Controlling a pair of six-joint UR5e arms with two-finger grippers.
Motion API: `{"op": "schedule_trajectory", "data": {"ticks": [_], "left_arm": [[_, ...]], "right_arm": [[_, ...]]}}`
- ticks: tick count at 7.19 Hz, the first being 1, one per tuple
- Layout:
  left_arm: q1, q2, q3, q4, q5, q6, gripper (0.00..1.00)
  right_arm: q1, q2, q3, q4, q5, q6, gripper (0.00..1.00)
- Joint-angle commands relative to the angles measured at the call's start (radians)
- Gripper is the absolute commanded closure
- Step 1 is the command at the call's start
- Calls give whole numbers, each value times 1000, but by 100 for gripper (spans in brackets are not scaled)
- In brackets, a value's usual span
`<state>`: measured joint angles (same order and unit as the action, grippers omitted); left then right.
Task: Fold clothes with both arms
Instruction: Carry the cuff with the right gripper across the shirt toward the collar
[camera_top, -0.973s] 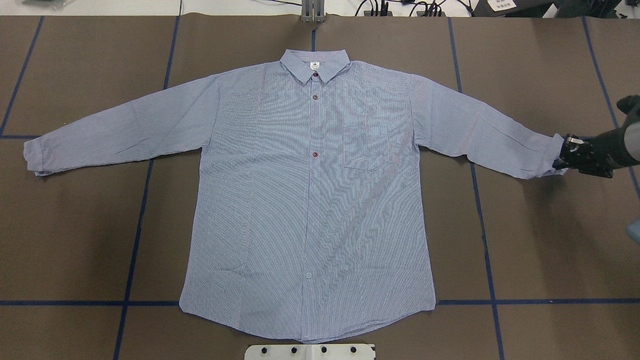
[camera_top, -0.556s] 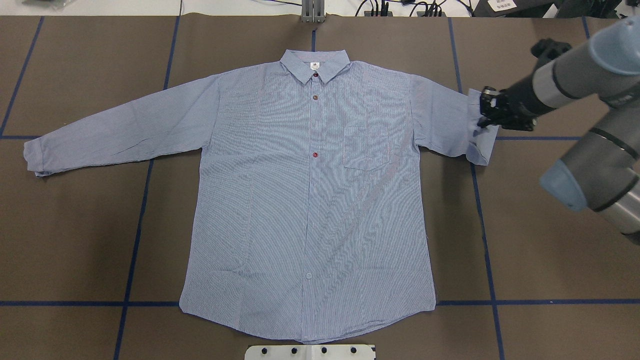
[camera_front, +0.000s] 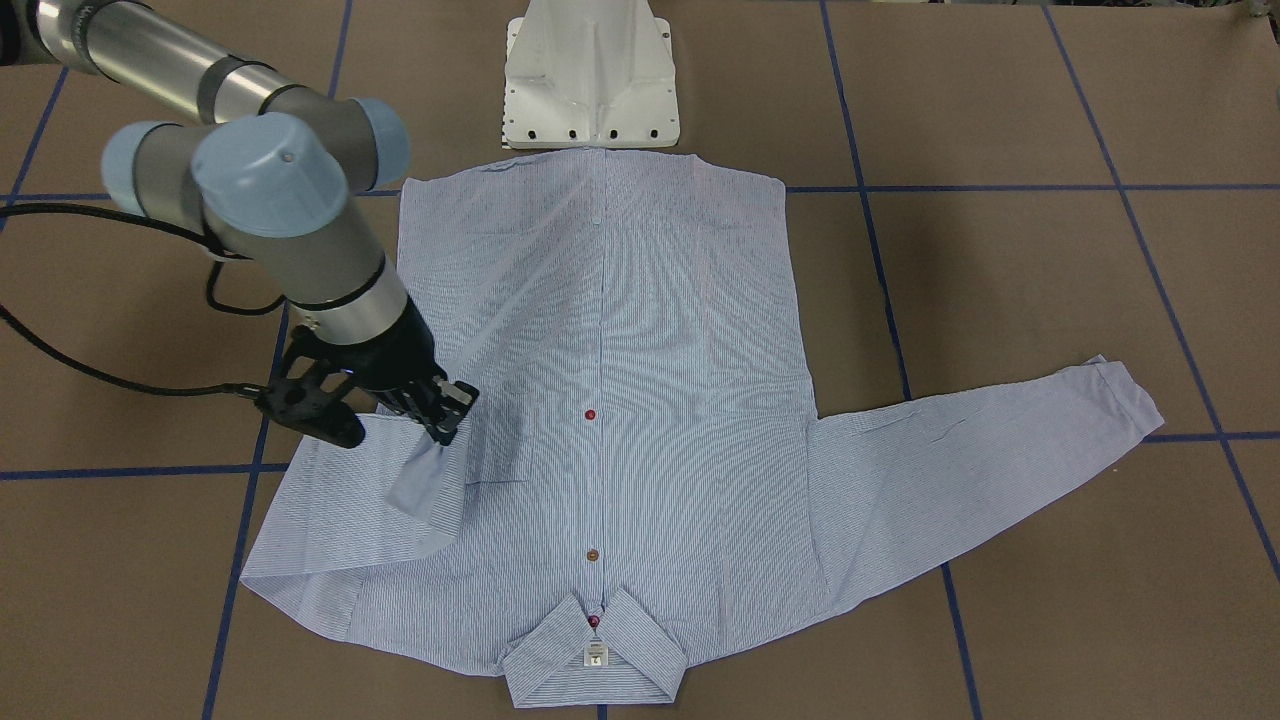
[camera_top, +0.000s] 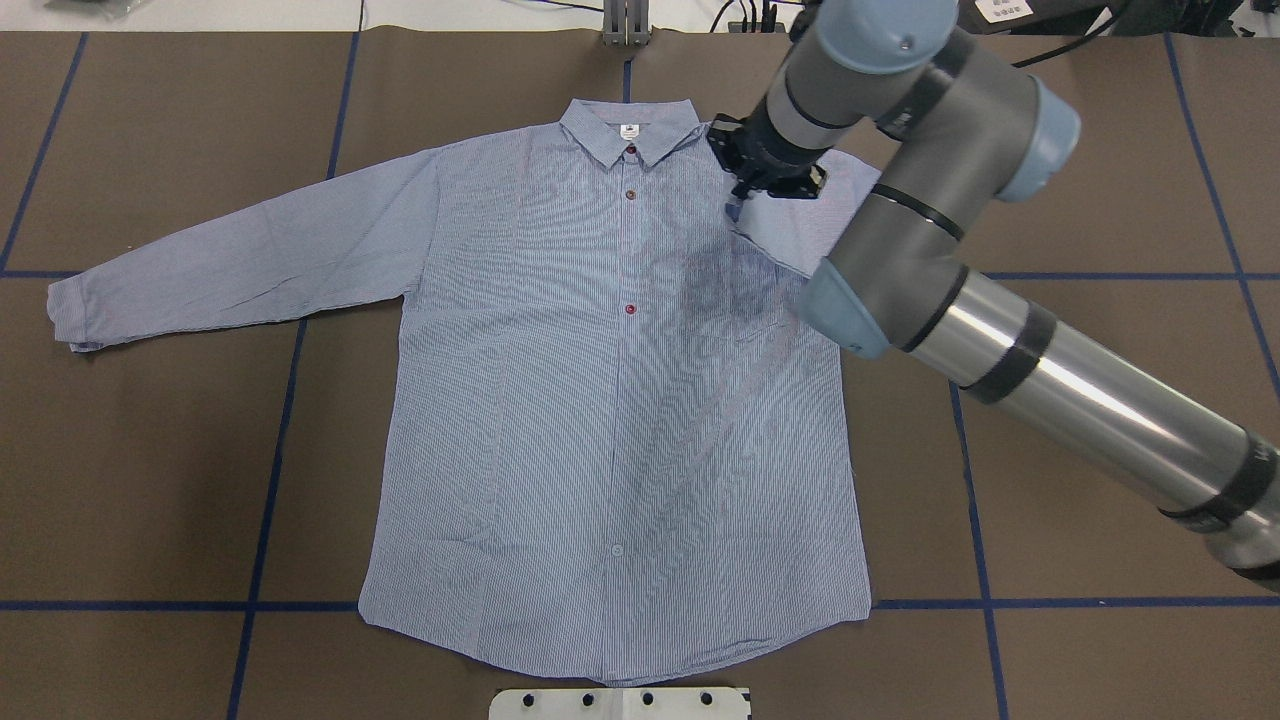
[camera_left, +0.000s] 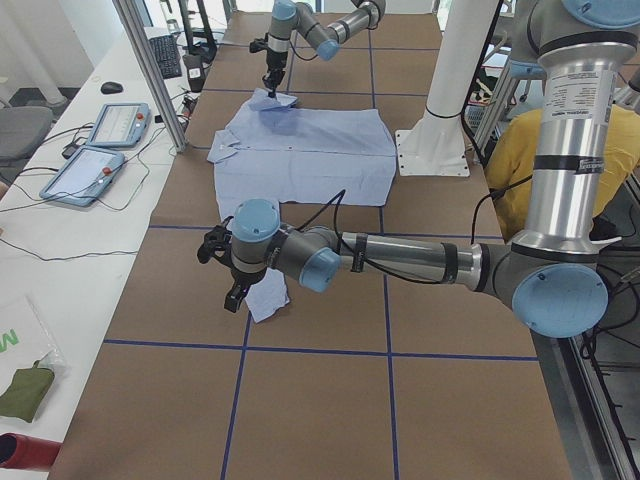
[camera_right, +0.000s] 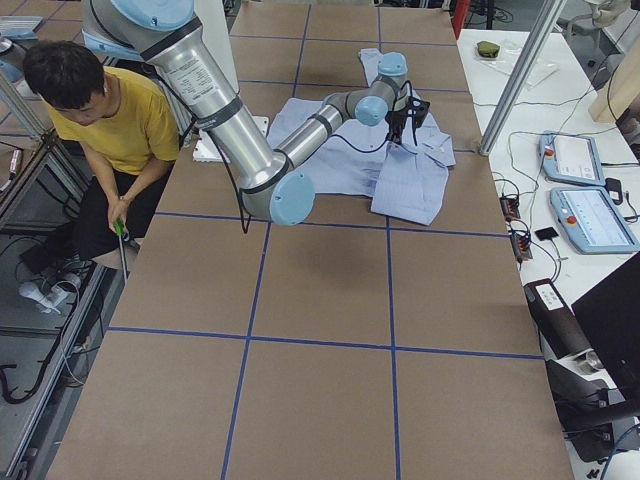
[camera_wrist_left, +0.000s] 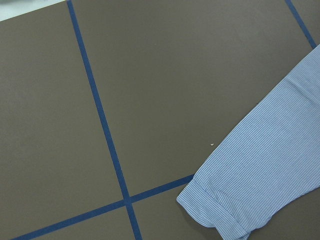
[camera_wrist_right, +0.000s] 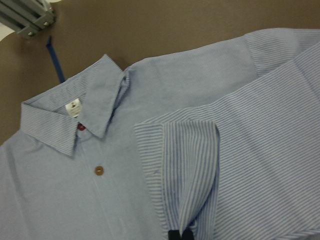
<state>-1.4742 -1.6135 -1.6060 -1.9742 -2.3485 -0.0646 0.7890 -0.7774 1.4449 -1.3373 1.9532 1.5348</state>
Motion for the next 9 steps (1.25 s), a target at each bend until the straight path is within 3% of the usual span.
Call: {"op": "schedule_trajectory", "data": {"ticks": [1,4,8,9], "left_arm": [[0,0,0,0,0,0,0],[0,0,0,0,-2,0,0],[3,1,0,0,-8,0,0],[3,1,0,0,-8,0,0]], "right_arm": [[-48,182,-205,122,-50,98,100],[-112,224,-241,145,-131,125,100],[-152,236,-241,145,-163,128,100],[-157,242,-250,145,-177,136,91]]}}
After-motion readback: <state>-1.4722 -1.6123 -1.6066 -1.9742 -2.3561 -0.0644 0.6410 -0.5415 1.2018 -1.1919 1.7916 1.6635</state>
